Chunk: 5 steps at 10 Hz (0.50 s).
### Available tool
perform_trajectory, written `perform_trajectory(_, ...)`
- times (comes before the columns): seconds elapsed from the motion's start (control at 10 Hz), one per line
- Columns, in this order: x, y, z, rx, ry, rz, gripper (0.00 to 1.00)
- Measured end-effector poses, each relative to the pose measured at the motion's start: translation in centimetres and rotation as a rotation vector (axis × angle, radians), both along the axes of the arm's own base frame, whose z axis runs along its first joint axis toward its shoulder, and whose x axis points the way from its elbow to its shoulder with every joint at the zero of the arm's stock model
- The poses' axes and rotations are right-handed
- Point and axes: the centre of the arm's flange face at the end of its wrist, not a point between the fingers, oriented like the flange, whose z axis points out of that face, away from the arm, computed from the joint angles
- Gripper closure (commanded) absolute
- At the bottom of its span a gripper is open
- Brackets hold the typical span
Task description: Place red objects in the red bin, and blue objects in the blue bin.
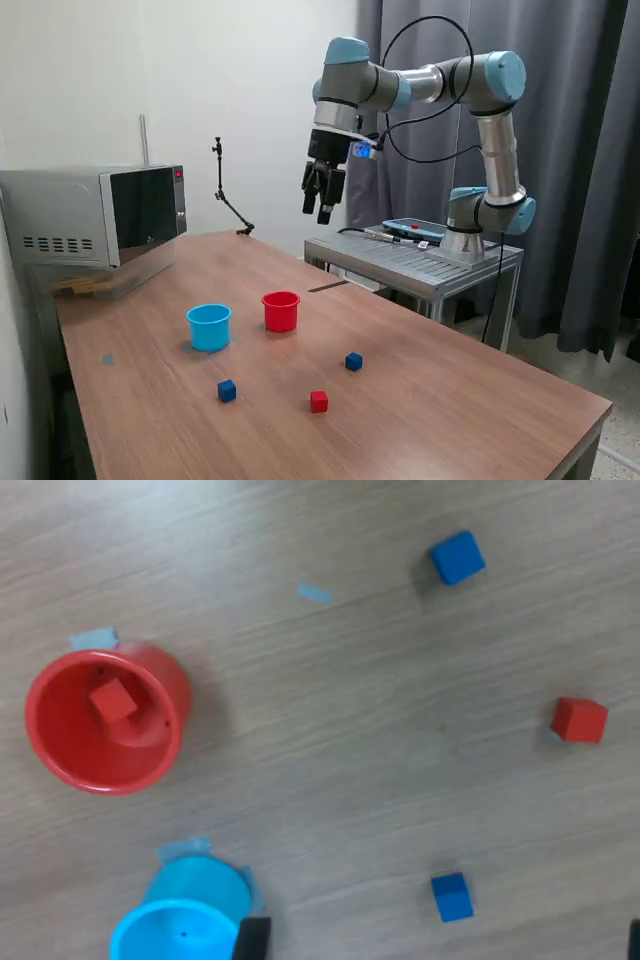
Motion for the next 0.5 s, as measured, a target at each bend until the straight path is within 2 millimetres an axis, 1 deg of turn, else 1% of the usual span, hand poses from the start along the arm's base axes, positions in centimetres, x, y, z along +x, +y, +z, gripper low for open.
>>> perform_trajectory(0.3, 0.1, -0.23, 0.52, 0.002, 0.007, 0.009, 0.0)
perform_trajectory(0.4, -0.01, -0.26, 0.33, 0.0, 0.004, 0.01, 0.0)
perform_trajectory(0.5, -0.25, -0.36, -0.38, -0.001, -0.005, 0.012, 0.0)
